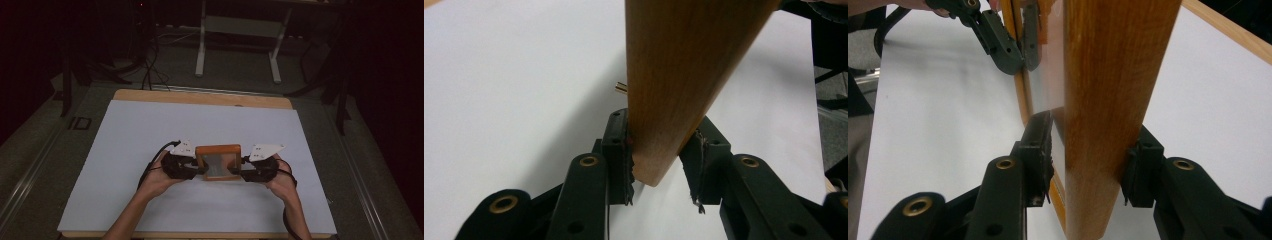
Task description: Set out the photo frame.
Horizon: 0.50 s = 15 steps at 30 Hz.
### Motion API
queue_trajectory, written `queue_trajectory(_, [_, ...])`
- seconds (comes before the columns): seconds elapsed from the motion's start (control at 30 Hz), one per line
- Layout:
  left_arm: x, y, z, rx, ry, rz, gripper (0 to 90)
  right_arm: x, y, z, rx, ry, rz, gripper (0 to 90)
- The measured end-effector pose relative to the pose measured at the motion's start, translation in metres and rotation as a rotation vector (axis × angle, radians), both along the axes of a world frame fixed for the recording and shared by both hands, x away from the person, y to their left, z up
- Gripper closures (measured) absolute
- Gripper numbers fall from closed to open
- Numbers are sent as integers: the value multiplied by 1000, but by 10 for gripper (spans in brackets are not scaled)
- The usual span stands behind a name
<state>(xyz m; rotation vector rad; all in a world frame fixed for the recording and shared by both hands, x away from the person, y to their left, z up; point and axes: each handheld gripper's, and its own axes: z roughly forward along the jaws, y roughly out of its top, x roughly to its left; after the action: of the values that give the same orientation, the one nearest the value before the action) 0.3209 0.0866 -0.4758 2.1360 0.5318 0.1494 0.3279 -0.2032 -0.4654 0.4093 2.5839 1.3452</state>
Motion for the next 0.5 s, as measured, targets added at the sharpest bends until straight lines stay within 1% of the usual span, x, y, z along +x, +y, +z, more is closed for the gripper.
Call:
queue_trajectory(0.17, [0, 14, 2, 7, 14, 17, 660, 2, 13, -3, 19, 21, -6, 612])
queue_trajectory(0.23, [0, 14, 2, 7, 14, 17, 660, 2, 16, -3, 23, 29, -7, 612])
queue_trajectory(0.27, [-2, 21, 2, 8, 14, 29, 658, 2, 21, -5, 35, 38, -7, 612])
queue_trajectory(0.37, [-2, 27, 2, 9, 18, 39, 654, 4, 26, -9, 56, 58, -9, 611])
queue_trajectory(0.5, [-1, 34, -1, 1, 32, 57, 650, 6, 32, -15, 83, 87, -21, 609])
